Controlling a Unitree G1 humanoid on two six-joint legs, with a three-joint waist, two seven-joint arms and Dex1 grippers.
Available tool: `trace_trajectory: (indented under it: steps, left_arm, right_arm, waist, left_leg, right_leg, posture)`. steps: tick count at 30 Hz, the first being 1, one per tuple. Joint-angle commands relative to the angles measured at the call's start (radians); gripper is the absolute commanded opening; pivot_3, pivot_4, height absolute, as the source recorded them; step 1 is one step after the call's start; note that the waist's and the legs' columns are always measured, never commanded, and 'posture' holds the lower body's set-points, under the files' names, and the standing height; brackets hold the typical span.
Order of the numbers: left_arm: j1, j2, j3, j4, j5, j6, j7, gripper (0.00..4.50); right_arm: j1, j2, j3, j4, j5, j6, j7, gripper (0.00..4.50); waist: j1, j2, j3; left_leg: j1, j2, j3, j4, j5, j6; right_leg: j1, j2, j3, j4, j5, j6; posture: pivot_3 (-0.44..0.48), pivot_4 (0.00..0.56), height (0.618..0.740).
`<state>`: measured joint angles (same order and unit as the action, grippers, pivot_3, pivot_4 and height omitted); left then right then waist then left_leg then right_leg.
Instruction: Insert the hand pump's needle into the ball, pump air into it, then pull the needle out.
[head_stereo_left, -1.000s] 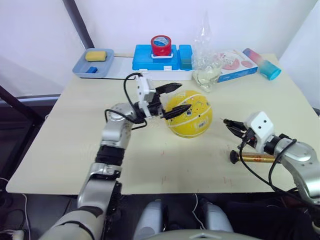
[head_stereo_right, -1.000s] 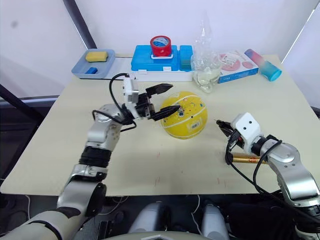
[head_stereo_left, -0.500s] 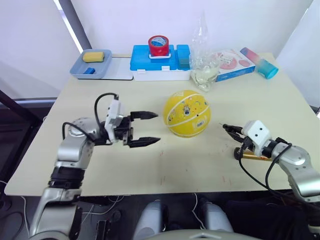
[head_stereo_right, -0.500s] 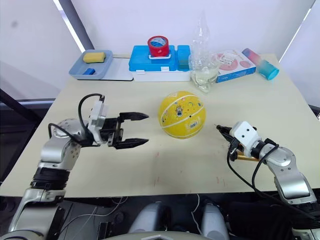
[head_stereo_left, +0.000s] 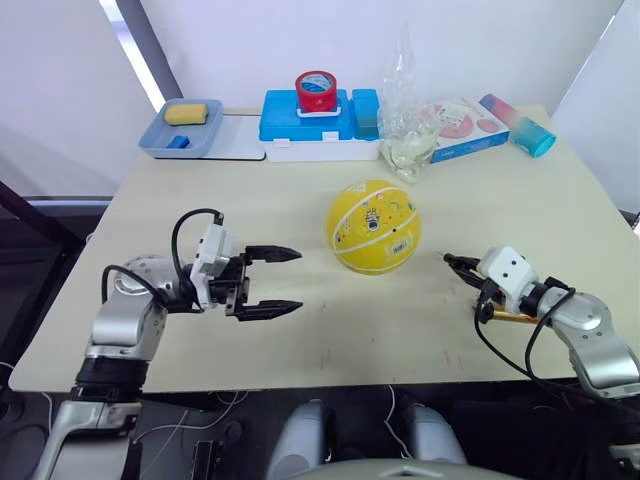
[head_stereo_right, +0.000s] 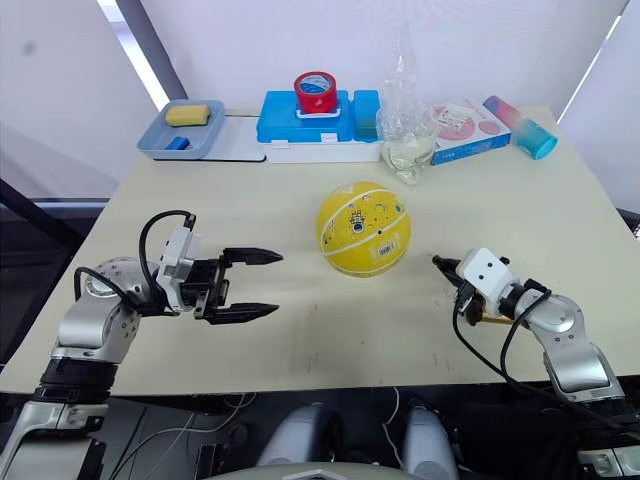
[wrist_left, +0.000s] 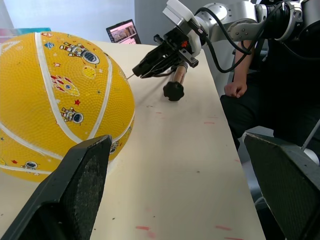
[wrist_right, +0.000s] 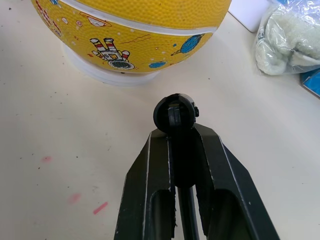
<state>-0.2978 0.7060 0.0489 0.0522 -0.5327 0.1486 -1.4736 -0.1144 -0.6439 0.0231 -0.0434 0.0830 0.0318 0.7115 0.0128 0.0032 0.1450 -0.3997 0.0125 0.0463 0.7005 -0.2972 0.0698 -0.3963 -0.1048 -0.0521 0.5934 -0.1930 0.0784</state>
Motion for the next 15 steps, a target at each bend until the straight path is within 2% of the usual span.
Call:
trace_trajectory:
  steps: [1, 2, 3, 4, 7, 9, 15]
  left_arm:
    - [0.008, -0.003, 0.016, -0.027, -0.003, -0.023, 0.009, 4.5]
    - [0.012, -0.004, 0.016, -0.028, -0.005, -0.023, 0.011, 4.5]
    - [0.015, -0.005, 0.016, -0.029, -0.007, -0.023, 0.013, 4.5]
    - [0.017, -0.005, 0.015, -0.029, -0.007, -0.024, 0.014, 4.5]
    - [0.021, -0.006, 0.014, -0.03, -0.009, -0.025, 0.018, 4.5]
    - [0.023, -0.007, 0.015, -0.032, -0.01, -0.023, 0.021, 4.5]
    - [0.054, -0.009, 0.024, -0.034, 0.001, -0.022, 0.058, 4.5]
  right_arm:
    - [-0.016, -0.007, -0.041, -0.027, 0.022, 0.005, -0.001, 1.06]
    - [-0.012, -0.01, -0.047, -0.035, 0.024, 0.008, -0.002, 1.32]
    - [-0.009, -0.012, -0.05, -0.041, 0.026, 0.01, -0.002, 2.07]
    - [-0.004, -0.016, -0.056, -0.051, 0.03, 0.015, -0.001, 2.19]
    - [0.01, -0.018, -0.08, -0.083, 0.046, 0.026, -0.003, 3.64]
    - [0.031, -0.016, -0.109, -0.117, 0.068, 0.044, -0.006, 4.46]
    - [0.166, 0.004, -0.232, -0.236, 0.198, 0.1, -0.001, 4.46]
  waist:
    - [0.0, 0.0, 0.0]
    - [0.0, 0.0, 0.0]
    - [0.0, 0.0, 0.0]
    - [0.0, 0.0, 0.0]
    - [0.0, 0.0, 0.0]
    - [0.002, 0.0, 0.0]
    - [0.0, 0.0, 0.0]
  left_leg:
    - [0.0, 0.0, 0.0, 0.0, 0.0, 0.0]
    - [0.0, 0.0, 0.0, 0.0, 0.0, 0.0]
    - [0.0, 0.0, 0.0, 0.0, 0.0, 0.0]
    - [0.0, 0.0, 0.0, 0.0, 0.0, 0.0]
    - [0.0, 0.0, 0.0, 0.0, 0.0, 0.0]
    - [0.0, 0.0, 0.0, 0.0, 0.0, 0.0]
    - [0.0, 0.0, 0.0, 0.0, 0.0, 0.0]
  right_leg:
    - [0.0, 0.0, 0.0, 0.0, 0.0, 0.0]
    - [0.0, 0.0, 0.0, 0.0, 0.0, 0.0]
    - [0.0, 0.0, 0.0, 0.0, 0.0, 0.0]
    - [0.0, 0.0, 0.0, 0.0, 0.0, 0.0]
    - [0.0, 0.0, 0.0, 0.0, 0.0, 0.0]
    - [0.0, 0.0, 0.0, 0.0, 0.0, 0.0]
    - [0.0, 0.0, 0.0, 0.0, 0.0, 0.0]
  posture:
    - [0.0, 0.15, 0.737]
    - [0.0, 0.15, 0.737]
    - [0.0, 0.15, 0.737]
    - [0.0, 0.15, 0.737]
    - [0.0, 0.15, 0.737]
    - [0.0, 0.15, 0.737]
    - [0.0, 0.15, 0.737]
